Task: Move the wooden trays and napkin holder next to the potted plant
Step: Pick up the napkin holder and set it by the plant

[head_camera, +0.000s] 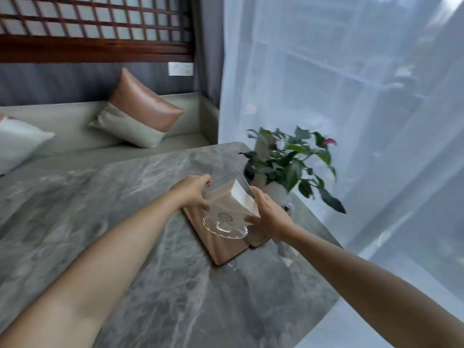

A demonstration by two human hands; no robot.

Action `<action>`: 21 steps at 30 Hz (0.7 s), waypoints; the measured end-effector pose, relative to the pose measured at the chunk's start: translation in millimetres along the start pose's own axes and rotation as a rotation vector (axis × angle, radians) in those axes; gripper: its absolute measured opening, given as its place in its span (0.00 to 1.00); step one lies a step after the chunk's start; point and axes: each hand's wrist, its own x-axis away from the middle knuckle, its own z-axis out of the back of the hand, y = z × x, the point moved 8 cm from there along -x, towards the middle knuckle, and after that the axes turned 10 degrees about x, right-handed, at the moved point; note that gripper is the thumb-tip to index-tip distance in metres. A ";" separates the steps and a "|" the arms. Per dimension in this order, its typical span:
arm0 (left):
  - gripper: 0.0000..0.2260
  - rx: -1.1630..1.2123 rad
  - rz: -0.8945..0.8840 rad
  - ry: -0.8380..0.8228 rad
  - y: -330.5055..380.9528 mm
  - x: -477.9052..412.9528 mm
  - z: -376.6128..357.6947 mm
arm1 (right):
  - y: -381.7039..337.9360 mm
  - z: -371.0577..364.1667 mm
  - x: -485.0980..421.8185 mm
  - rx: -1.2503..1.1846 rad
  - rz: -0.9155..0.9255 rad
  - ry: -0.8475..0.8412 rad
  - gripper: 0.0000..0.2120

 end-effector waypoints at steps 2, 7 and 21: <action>0.29 -0.024 -0.064 -0.025 35.3 -16.4 -22.5 | 38.7 3.3 10.9 -0.011 -0.057 -0.003 0.37; 0.26 -0.101 -0.173 -0.115 109.9 -45.2 -83.6 | 124.7 4.6 39.5 -0.064 -0.172 0.014 0.37; 0.28 -0.094 -0.236 -0.282 225.8 -86.1 -204.6 | 276.9 -10.6 81.3 -0.156 -0.400 0.062 0.33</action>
